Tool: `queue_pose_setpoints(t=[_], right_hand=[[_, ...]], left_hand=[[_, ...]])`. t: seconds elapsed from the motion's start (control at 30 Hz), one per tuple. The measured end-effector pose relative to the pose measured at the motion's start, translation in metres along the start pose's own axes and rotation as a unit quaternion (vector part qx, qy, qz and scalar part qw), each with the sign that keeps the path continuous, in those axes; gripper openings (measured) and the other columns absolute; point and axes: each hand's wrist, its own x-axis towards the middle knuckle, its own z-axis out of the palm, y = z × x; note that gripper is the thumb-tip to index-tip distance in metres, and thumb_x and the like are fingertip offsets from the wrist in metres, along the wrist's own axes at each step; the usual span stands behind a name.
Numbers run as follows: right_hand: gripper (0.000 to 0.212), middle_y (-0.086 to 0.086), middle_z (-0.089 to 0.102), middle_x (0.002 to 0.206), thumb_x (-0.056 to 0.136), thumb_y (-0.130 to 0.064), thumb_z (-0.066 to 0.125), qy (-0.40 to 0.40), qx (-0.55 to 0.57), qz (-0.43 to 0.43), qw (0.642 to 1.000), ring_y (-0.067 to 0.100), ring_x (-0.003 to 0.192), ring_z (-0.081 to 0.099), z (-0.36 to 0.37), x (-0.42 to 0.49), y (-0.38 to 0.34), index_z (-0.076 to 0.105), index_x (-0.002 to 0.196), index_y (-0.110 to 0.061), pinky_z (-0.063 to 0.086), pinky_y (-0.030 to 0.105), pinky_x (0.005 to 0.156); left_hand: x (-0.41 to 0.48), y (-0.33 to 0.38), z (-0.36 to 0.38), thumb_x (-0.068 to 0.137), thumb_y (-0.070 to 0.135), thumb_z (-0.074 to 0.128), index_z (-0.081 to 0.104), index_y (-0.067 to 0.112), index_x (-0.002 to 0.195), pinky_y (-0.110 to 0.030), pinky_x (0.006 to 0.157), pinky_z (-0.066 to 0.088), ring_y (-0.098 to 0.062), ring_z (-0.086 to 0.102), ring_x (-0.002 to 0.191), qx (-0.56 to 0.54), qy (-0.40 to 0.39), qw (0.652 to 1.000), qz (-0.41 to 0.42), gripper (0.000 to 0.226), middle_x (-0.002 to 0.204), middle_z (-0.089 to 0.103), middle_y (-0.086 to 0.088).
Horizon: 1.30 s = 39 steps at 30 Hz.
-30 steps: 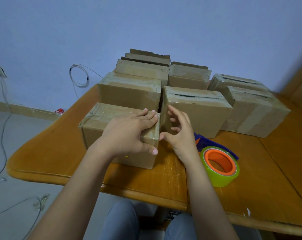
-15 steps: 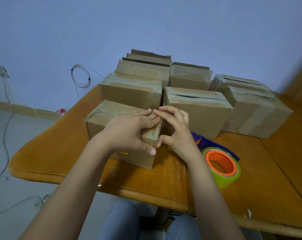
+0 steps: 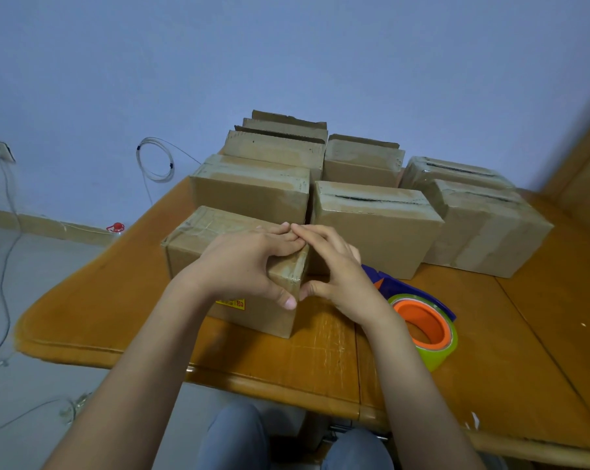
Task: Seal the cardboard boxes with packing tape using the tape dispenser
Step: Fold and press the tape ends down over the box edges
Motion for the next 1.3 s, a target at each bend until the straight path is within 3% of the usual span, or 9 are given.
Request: queue_pose_setpoints(t=[0.17, 0.37, 0.53, 0.63, 0.7, 0.83, 0.9, 1.0, 1.3], right_hand=[[0.086, -0.017, 0.035, 0.138, 0.071, -0.035, 0.079, -0.019, 0.036, 0.006, 0.999, 0.007, 0.133, 0.03, -0.01, -0.002, -0.006, 0.034, 0.144, -0.04, 0.025, 0.041, 0.113], [0.065, -0.021, 0.042, 0.135, 0.081, -0.028, 0.073, 0.02, 0.03, 0.002, 0.999, -0.006, 0.127, 0.036, -0.023, -0.018, -0.022, 0.044, 0.139, -0.032, 0.034, 0.015, 0.102], [0.046, -0.016, 0.054, 0.129, 0.084, -0.024, 0.069, 0.074, -0.038, -0.027, 0.996, 0.003, 0.123, 0.045, -0.022, -0.037, -0.033, 0.058, 0.128, -0.028, 0.04, 0.025, 0.101], [0.039, -0.017, 0.06, 0.119, 0.083, -0.021, 0.068, 0.104, -0.037, -0.033, 0.993, 0.001, 0.116, 0.052, -0.022, -0.047, -0.042, 0.064, 0.122, -0.026, 0.045, 0.026, 0.097], [0.037, -0.017, 0.063, 0.115, 0.082, -0.023, 0.068, 0.113, -0.025, -0.042, 0.992, 0.001, 0.111, 0.055, -0.022, -0.053, -0.048, 0.066, 0.119, -0.024, 0.046, 0.022, 0.094], [0.027, -0.013, 0.067, 0.109, 0.084, -0.022, 0.065, 0.12, 0.001, -0.038, 0.992, 0.001, 0.104, 0.059, -0.019, -0.06, -0.058, 0.071, 0.111, -0.018, 0.048, 0.018, 0.088], [0.025, -0.015, 0.065, 0.109, 0.087, -0.025, 0.061, 0.131, -0.01, -0.032, 0.991, 0.001, 0.106, 0.057, -0.019, -0.055, -0.06, 0.071, 0.11, -0.02, 0.047, 0.022, 0.09], [0.03, -0.013, 0.056, 0.129, 0.093, -0.022, 0.056, 0.096, -0.018, -0.002, 0.995, 0.003, 0.122, 0.048, -0.018, -0.031, -0.059, 0.065, 0.121, -0.022, 0.04, 0.029, 0.103], [0.043, -0.006, 0.028, 0.155, 0.102, -0.023, 0.038, -0.011, -0.088, 0.084, 0.992, 0.004, 0.143, 0.016, -0.013, -0.031, -0.073, 0.037, 0.145, -0.023, 0.012, 0.013, 0.108]], left_hand=[[-0.003, 0.001, -0.001, 0.064, 0.068, 0.073, 0.028, 0.032, 0.149, -0.032, 0.113, 0.029, 0.009, 0.008, 0.138, -0.007, -0.008, 1.0, 0.0, 0.103, 0.154, 0.023, 0.019], [-0.006, -0.006, -0.013, 0.067, 0.039, 0.085, 0.036, 0.032, 0.146, -0.033, 0.121, 0.008, 0.008, 0.004, 0.143, -0.104, -0.085, 0.989, 0.068, 0.093, 0.152, 0.026, 0.024], [-0.007, -0.01, -0.016, 0.067, 0.041, 0.075, 0.03, 0.048, 0.143, -0.039, 0.116, -0.019, 0.009, -0.015, 0.142, -0.08, -0.158, 0.976, 0.125, 0.089, 0.154, 0.019, 0.03], [-0.015, -0.007, -0.019, 0.062, 0.036, 0.071, 0.04, 0.052, 0.132, -0.032, 0.118, -0.008, 0.013, -0.003, 0.141, -0.153, -0.171, 0.959, 0.164, 0.077, 0.144, 0.024, 0.043], [-0.024, -0.007, -0.023, 0.069, 0.03, 0.069, 0.066, 0.026, 0.119, -0.025, 0.118, 0.011, 0.0, 0.02, 0.144, -0.295, -0.153, 0.926, 0.179, 0.049, 0.142, 0.048, 0.021], [-0.032, -0.004, -0.018, 0.074, 0.048, 0.063, 0.074, 0.01, 0.095, -0.032, 0.098, 0.046, -0.016, 0.057, 0.118, -0.383, 0.039, 0.921, 0.063, 0.046, 0.124, 0.064, 0.009], [-0.028, -0.001, -0.014, 0.067, 0.069, 0.054, 0.069, 0.028, 0.112, -0.037, 0.106, 0.041, -0.011, 0.046, 0.129, -0.273, 0.123, 0.954, -0.018, 0.063, 0.138, 0.053, 0.016], [-0.021, 0.002, -0.007, 0.061, 0.089, 0.034, 0.039, 0.038, 0.144, -0.045, 0.118, 0.01, -0.022, 0.007, 0.148, -0.084, 0.039, 0.992, -0.083, 0.097, 0.16, 0.017, 0.0], [-0.014, 0.002, 0.004, 0.056, 0.088, 0.035, 0.033, 0.037, 0.147, -0.045, 0.119, -0.003, -0.021, -0.009, 0.148, -0.125, -0.038, 0.991, -0.025, 0.104, 0.161, 0.01, -0.007]])
